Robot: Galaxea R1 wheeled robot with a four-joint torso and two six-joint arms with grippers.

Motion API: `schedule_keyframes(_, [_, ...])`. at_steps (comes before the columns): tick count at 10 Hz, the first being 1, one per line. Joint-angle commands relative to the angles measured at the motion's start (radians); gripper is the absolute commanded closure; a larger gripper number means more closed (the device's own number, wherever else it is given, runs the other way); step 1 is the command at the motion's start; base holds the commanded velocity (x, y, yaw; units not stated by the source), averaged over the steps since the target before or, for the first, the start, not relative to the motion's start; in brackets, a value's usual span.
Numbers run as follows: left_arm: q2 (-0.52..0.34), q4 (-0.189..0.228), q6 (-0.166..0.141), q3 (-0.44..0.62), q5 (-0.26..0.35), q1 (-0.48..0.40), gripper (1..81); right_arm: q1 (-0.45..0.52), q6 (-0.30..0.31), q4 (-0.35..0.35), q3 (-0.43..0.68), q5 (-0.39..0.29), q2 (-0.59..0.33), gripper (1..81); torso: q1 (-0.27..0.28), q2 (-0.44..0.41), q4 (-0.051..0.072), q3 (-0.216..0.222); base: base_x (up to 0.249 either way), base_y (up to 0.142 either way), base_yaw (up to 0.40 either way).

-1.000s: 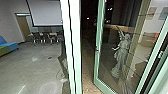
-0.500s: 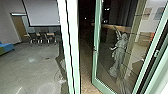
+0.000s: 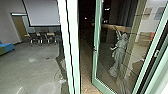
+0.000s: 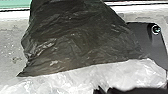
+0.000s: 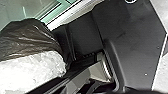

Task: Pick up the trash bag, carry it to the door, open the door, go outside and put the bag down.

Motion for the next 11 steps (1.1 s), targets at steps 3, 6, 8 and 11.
schedule_keyframes(3, [-0.004,0.006,0.001,-0.008,0.056,-0.058,81.1,0.037,-0.005,-0.009,-0.043,-0.032,0.037,1.0,0.000,0.000,0.000,0.000,0.000,0.000,0.000])
schedule_keyframes(6, [-0.004,0.007,0.002,-0.008,0.056,-0.058,81.1,0.030,-0.005,-0.011,-0.052,-0.032,0.042,1.0,0.000,0.000,0.000,0.000,0.000,0.000,0.000])
schedule_keyframes(8, [-0.004,0.007,0.002,-0.008,0.056,-0.058,81.1,0.029,-0.005,-0.011,-0.052,-0.032,0.043,1.0,0.000,0.000,0.000,0.000,0.000,0.000,0.000])
schedule_keyframes(11, [-0.004,0.007,0.002,-0.008,0.057,-0.058,81.1,0.029,-0.003,-0.008,-0.052,-0.032,0.043,1.0,0.000,0.000,0.000,0.000,0.000,-0.073,0.000])
